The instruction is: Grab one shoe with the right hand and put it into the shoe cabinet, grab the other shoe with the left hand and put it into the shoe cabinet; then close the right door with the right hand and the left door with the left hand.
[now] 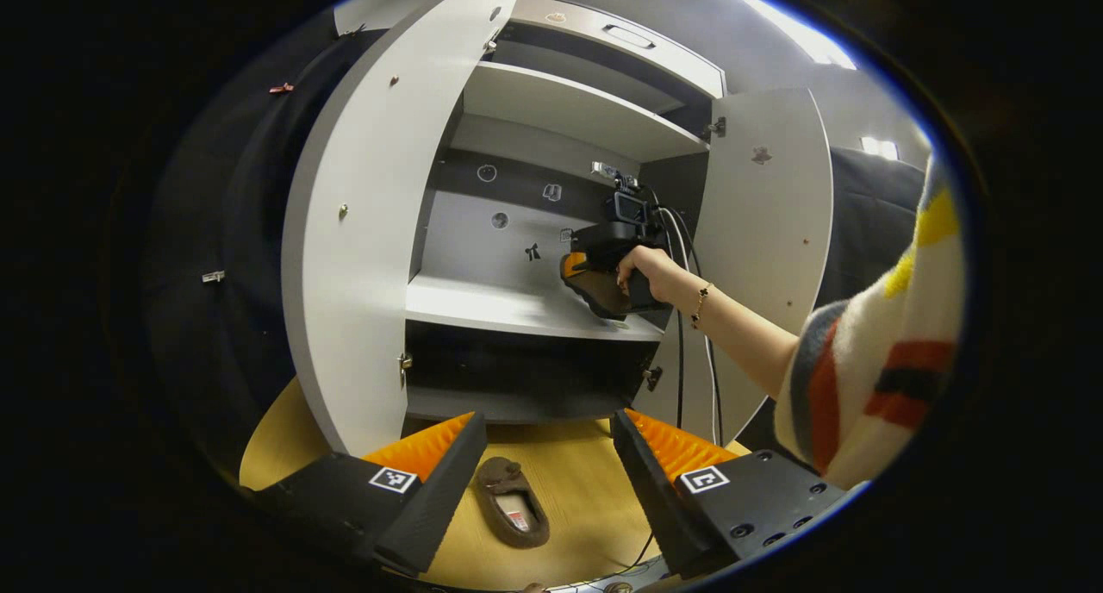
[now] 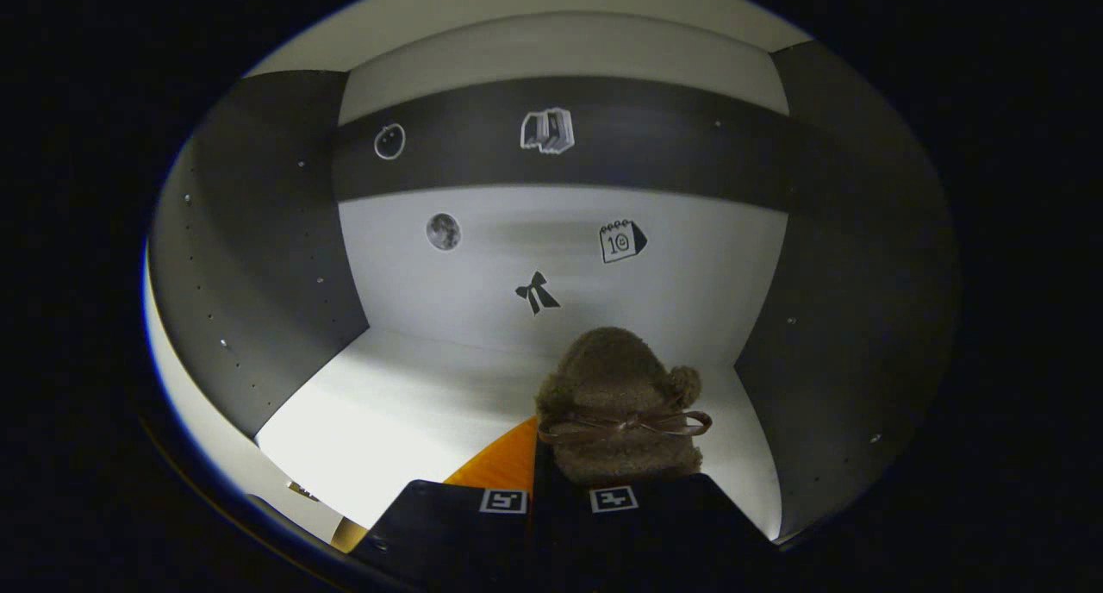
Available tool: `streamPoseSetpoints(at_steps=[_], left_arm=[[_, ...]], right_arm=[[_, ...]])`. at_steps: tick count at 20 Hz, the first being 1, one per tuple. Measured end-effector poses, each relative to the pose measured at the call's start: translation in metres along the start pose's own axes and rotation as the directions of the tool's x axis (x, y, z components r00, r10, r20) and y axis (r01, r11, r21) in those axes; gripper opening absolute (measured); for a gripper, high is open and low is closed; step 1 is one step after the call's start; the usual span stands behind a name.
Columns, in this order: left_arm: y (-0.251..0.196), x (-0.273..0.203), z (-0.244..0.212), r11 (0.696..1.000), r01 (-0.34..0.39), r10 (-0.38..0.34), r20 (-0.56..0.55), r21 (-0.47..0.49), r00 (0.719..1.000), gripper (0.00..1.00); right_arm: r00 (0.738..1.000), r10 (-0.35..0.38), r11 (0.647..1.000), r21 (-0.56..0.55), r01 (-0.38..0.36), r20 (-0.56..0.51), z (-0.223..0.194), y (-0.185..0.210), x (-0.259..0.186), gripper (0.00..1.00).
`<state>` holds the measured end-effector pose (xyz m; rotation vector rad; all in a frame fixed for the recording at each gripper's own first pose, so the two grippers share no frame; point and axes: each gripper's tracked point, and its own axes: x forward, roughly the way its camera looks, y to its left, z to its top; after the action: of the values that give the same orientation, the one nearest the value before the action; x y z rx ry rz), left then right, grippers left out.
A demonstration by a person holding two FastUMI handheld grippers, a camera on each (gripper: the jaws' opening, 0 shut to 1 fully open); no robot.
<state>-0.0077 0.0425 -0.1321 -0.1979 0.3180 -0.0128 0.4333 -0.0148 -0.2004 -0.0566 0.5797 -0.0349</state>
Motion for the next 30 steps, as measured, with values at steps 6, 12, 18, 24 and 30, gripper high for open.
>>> streamPoseSetpoints(at_steps=[6,12,18,24,30], left_arm=[[0.017,-0.012,0.002,0.998,-0.059,0.059,0.002,-0.008,0.998,0.95],[0.013,-0.024,0.004,0.998,-0.068,0.068,0.014,-0.010,0.998,0.94],[0.002,-0.036,0.001,0.998,-0.060,0.060,0.020,0.009,0.998,0.95],[-0.009,-0.041,0.008,0.999,-0.038,0.035,0.106,0.027,0.994,0.94],[-0.018,-0.030,0.002,1.000,0.002,-0.002,0.143,-0.001,0.990,0.94]], right_arm=[[0.997,-0.038,0.999,0.013,0.039,-0.074,-0.021,-0.005,0.033,0.12],[0.994,0.036,0.999,0.010,-0.035,-0.101,-0.027,0.016,0.008,0.84],[0.999,0.031,0.999,-0.018,-0.030,0.017,-0.014,0.010,-0.054,0.98],[0.952,0.123,0.992,-0.049,-0.114,0.281,0.004,0.010,-0.188,0.98],[0.898,0.093,0.994,-0.088,-0.061,0.430,-0.030,-0.011,-0.301,0.98]])
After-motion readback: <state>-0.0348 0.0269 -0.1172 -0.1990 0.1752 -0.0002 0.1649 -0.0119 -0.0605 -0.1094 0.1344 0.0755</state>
